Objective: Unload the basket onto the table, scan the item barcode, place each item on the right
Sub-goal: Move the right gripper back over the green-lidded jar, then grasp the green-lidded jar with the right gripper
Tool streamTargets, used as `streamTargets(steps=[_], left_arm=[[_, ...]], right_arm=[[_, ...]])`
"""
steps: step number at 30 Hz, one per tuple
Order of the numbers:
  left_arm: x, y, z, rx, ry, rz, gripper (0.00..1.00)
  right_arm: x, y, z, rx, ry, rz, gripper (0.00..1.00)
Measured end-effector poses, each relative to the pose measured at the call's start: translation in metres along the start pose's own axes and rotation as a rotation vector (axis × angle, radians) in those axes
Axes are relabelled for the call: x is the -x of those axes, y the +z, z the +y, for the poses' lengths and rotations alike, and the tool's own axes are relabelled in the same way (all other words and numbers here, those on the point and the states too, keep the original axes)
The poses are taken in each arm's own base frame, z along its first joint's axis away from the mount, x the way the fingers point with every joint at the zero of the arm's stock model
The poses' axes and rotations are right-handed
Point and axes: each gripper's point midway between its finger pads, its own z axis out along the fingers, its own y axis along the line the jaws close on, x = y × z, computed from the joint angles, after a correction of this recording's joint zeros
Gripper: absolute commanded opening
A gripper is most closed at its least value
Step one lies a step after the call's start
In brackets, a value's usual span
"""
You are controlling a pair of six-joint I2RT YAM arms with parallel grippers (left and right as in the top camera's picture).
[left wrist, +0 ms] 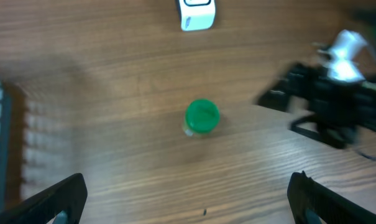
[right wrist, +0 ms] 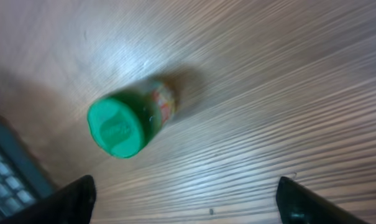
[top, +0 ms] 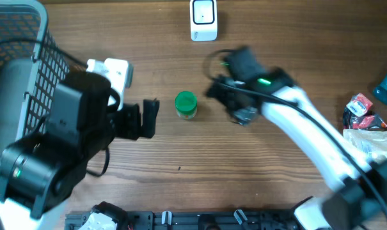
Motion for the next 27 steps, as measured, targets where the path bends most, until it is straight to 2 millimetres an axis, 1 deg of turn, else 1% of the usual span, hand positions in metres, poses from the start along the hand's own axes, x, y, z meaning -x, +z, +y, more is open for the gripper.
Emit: streamTargets(steps=[1, 3, 4, 5, 6, 8, 11, 13, 14, 20, 27], left_arm=[[-0.004, -0.006, 0.003, 0.006, 0.0, -0.002, 1.0], [-0.009, -0.014, 0.008, 0.023, 0.0, -0.012, 1.0], [-0.01, -0.017, 0.009, 0.026, -0.001, -0.016, 1.0], [-0.013, -0.02, 0.011, 0.033, -0.001, -0.019, 1.0], [-0.016, -0.022, 0.014, 0.044, 0.0, -0.017, 1.0], [-0.021, -0.022, 0.018, 0.064, 0.002, 0.003, 1.0], [-0.03, -0.021, 0.033, 0.151, -0.021, 0.036, 1.0], [-0.032, -0.022, 0.041, 0.195, -0.045, 0.036, 1.0], [-0.031, -0.023, 0.043, 0.209, -0.053, 0.032, 1.0], [-0.031, -0.024, 0.051, 0.253, -0.076, 0.023, 1.0], [-0.031, -0.024, 0.051, 0.256, -0.082, 0.022, 1.0]], right_arm=[[-0.009, 0.005, 0.014, -0.033, -0.014, 0.02, 0.99], [-0.015, 0.003, 0.039, -0.058, -0.033, 0.024, 1.0], [-0.016, -0.001, 0.044, -0.082, -0.029, 0.026, 0.99], [-0.014, -0.007, 0.062, -0.059, -0.034, 0.013, 1.0], [-0.011, -0.013, 0.072, -0.065, -0.018, 0.007, 1.0], [-0.006, -0.008, 0.079, -0.07, 0.017, 0.0, 1.0], [-0.005, 0.017, 0.075, -0.121, 0.074, 0.013, 1.0], [-0.005, 0.033, 0.073, -0.146, 0.104, 0.026, 1.0], [-0.005, 0.038, 0.073, -0.149, 0.111, 0.031, 1.0], [-0.01, 0.069, 0.07, -0.187, 0.159, 0.074, 1.0], [-0.014, 0.095, 0.058, -0.253, 0.173, 0.106, 1.0]])
